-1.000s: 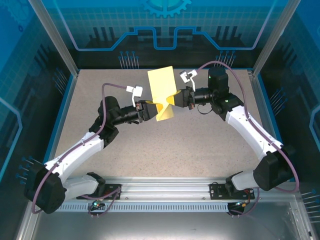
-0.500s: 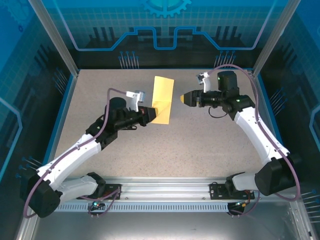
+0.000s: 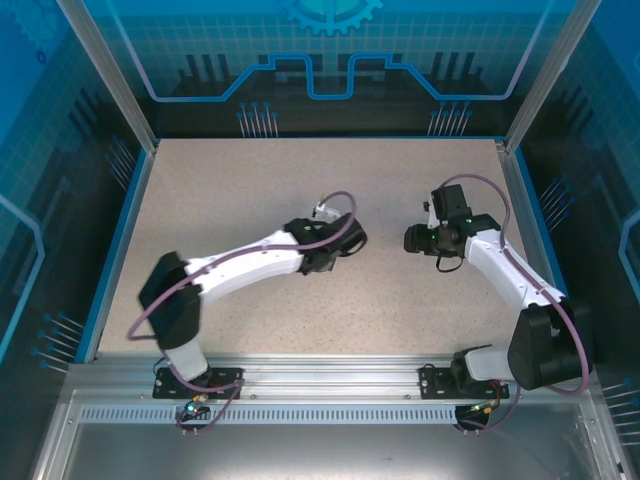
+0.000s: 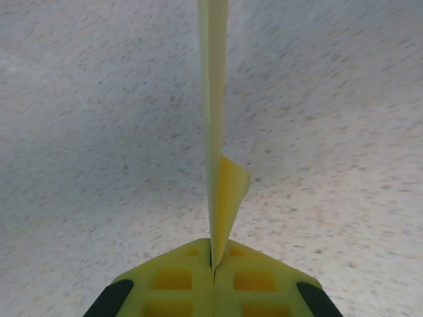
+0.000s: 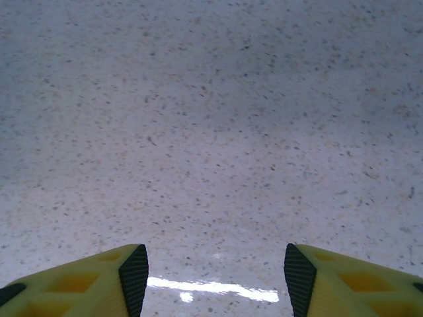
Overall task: Fold a paper plane with a square sheet of paper (fold left side to right side)
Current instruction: Turn over the paper at the center of the table, then third fold the triangle at the center of the table.
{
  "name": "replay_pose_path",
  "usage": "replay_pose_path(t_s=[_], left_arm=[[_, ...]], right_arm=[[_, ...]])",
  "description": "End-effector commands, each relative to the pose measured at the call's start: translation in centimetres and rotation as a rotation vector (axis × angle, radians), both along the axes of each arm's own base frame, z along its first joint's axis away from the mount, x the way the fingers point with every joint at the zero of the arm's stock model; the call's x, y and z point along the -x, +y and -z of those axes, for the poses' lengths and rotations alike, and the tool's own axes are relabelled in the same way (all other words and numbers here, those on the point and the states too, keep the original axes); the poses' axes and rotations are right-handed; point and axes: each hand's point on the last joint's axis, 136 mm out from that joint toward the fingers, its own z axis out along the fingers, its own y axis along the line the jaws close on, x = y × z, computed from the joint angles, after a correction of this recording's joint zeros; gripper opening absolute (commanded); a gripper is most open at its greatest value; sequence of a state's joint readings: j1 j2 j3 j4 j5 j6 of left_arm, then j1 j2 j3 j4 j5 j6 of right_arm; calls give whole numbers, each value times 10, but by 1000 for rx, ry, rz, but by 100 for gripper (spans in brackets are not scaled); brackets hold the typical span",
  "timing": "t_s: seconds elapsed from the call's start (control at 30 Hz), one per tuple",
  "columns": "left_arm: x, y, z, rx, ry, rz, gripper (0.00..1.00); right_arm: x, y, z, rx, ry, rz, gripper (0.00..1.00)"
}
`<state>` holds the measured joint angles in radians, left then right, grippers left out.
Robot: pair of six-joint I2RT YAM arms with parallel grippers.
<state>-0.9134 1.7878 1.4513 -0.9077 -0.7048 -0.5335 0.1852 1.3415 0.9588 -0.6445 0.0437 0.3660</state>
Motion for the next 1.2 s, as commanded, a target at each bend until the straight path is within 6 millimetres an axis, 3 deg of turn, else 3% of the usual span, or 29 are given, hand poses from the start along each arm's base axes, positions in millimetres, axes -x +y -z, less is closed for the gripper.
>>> replay_pose_path(t_s=[0.0,0.2,0.33,0.5,0.63,0.73,0.83,1.0,1.17], left_arm=[[4,22,6,-211,16,-101,5],[-3,-16,59,-236,156,-79,6],[-5,-41,79,-185,242,-41,18],[-8,-73,69,47,311,8,47],[-14,-84,30,322,309,48,61],[-21,-69,5,497,273,36,65],[-26,-40,-4,669,241,0,67],[-24,7,7,853,222,-67,70],[-22,29,27,1016,251,-107,66]], right_arm=[[0,-14,7,27,5,58,60],[4,-17,15,14,20,68,60],[6,-12,23,-22,41,63,60],[3,4,32,-106,69,20,62],[-8,41,30,-288,65,-67,61],[-19,78,23,-417,52,-155,60],[-29,117,20,-498,65,-222,60],[-54,167,26,-518,71,-286,60],[-75,199,41,-495,106,-314,60]])
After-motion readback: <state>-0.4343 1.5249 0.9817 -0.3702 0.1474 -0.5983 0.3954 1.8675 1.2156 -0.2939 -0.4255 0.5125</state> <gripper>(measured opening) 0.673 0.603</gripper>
